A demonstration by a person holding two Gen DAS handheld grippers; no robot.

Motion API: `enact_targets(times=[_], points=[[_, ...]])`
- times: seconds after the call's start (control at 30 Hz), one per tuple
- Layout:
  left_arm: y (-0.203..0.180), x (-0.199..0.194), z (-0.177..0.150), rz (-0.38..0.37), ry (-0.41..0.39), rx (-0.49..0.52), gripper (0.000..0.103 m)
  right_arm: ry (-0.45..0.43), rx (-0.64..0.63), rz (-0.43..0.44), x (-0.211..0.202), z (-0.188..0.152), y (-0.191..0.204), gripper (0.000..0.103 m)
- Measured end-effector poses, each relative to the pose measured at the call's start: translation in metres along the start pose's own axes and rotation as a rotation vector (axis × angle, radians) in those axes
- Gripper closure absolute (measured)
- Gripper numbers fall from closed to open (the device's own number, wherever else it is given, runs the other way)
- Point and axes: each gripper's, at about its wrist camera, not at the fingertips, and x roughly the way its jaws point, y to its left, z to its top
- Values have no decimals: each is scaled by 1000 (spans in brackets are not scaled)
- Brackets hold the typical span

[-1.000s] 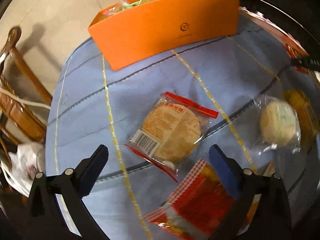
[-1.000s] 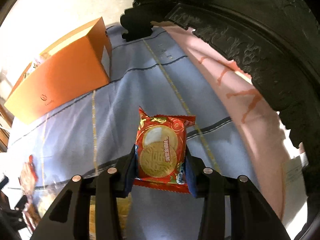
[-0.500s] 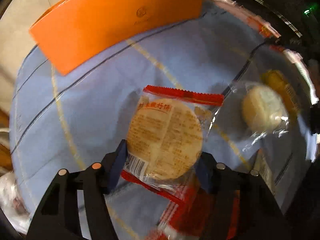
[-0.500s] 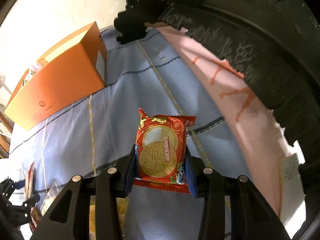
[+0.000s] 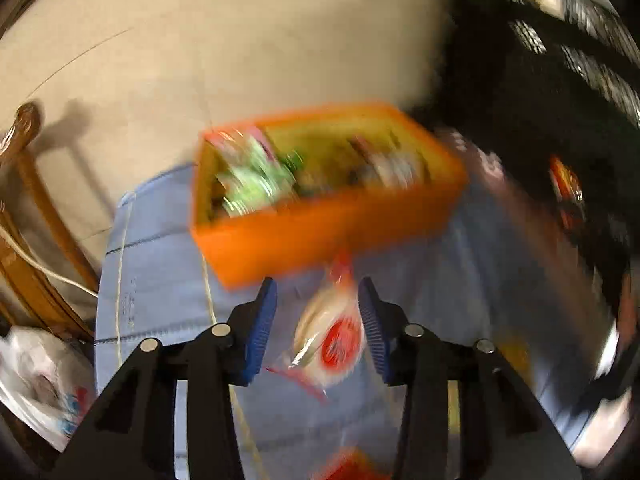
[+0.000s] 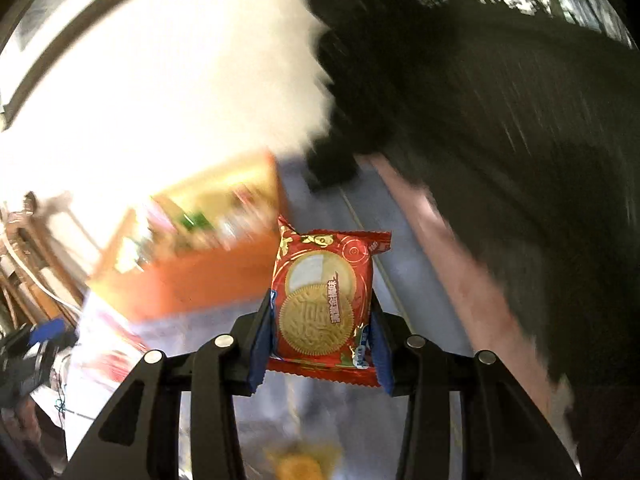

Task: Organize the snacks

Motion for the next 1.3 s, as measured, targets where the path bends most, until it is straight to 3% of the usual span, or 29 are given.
enact_targets(times=[0.07, 0.13, 0.2, 0.27, 0.33, 0.43, 0.6, 0.67, 0.7, 0.73, 0.77, 0.8, 0.83, 0.9, 1.0, 1.1, 1.2, 1.3], points=[[8, 5, 20, -30, -56, -41, 67, -47, -19, 62, 3, 30, 17, 61], [13, 21, 35, 30, -51, -10, 73, -65, -25, 97, 12, 53, 29, 61], [13, 27, 32, 25, -42, 25, 68, -86, -32, 110, 19, 69, 41, 61], [5, 31, 18, 39, -33, 100, 4, -108, -49, 141, 19, 74, 48, 61], [-3, 44, 0, 82, -62, 221, 4, -110, -71, 139, 23, 75, 54, 61], [-17, 74, -20, 92, 29, 426, 4, -80, -56, 167, 29, 73, 53, 61], [-43, 124, -81, 150, 42, 857, 4, -52, -38, 169, 37, 69, 52, 61], [-43, 137, -91, 103, 81, 906, 4, -44, -38, 152, 41, 68, 52, 61], [-37, 135, -88, 44, 40, 867, 4, -44, -42, 137, 41, 67, 51, 61], [-33, 139, -84, 11, 73, 834, 4, -42, -43, 130, 42, 67, 50, 61], [-26, 141, -78, -39, 110, 775, 16, -39, -41, 128, 41, 66, 50, 61], [-14, 145, -69, -172, 217, 652, 32, -34, -38, 125, 41, 66, 48, 61], [-5, 148, -63, -243, 287, 543, 33, -32, -33, 126, 41, 66, 47, 61], [-3, 145, -64, -266, 313, 518, 33, -30, -22, 150, 41, 66, 46, 61], [-16, 135, -73, -229, 311, 553, 33, -31, -22, 157, 38, 65, 48, 61], [-28, 124, -66, -173, 380, 392, 33, -35, -28, 172, 32, 66, 50, 61], [-39, 97, -52, -107, 331, 306, 33, -47, -23, 180, 29, 72, 49, 61], [-34, 69, -8, -66, 244, 186, 33, -50, -20, 194, 31, 83, 53, 61]])
